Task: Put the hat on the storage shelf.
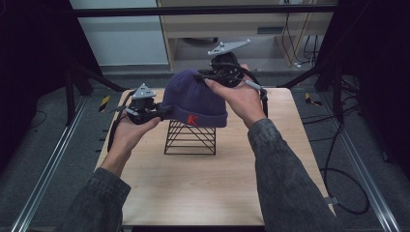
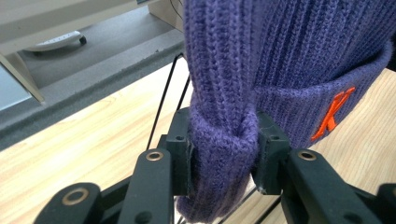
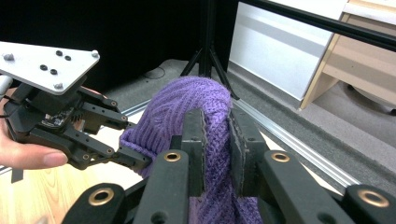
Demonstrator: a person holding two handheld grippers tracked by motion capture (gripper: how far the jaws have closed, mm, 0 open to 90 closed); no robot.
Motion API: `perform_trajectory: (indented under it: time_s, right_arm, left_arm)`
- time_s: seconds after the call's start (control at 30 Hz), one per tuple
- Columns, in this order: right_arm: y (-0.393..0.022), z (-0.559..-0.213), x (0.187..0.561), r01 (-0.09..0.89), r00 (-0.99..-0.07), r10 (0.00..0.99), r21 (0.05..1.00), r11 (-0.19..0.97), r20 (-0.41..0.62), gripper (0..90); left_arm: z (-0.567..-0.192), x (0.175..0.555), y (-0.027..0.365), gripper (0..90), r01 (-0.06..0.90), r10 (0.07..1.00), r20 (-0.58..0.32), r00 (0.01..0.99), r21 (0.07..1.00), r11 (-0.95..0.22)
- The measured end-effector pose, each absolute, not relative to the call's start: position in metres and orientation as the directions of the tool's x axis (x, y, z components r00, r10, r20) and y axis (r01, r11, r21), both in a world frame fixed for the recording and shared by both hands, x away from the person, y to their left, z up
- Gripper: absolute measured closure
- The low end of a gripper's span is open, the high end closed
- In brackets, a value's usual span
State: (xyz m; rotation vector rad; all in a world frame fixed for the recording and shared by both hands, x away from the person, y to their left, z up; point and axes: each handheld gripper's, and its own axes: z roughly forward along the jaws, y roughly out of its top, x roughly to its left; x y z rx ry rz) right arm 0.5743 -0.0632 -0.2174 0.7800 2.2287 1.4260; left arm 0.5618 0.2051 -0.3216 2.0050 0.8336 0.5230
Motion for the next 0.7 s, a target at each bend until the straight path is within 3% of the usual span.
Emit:
perform_trajectory:
  time_s: [0.7]
  right_arm:
    - [-0.048, -0.236, 0.580, 0.285, -0.786, 0.618, 0.876, 0.390, -0.019, 78.0]
  left_arm:
    - [-0.337, 0.555, 0.227, 65.3, 0.381, 0.731, 0.023, 0.682, 0.842, -0.382]
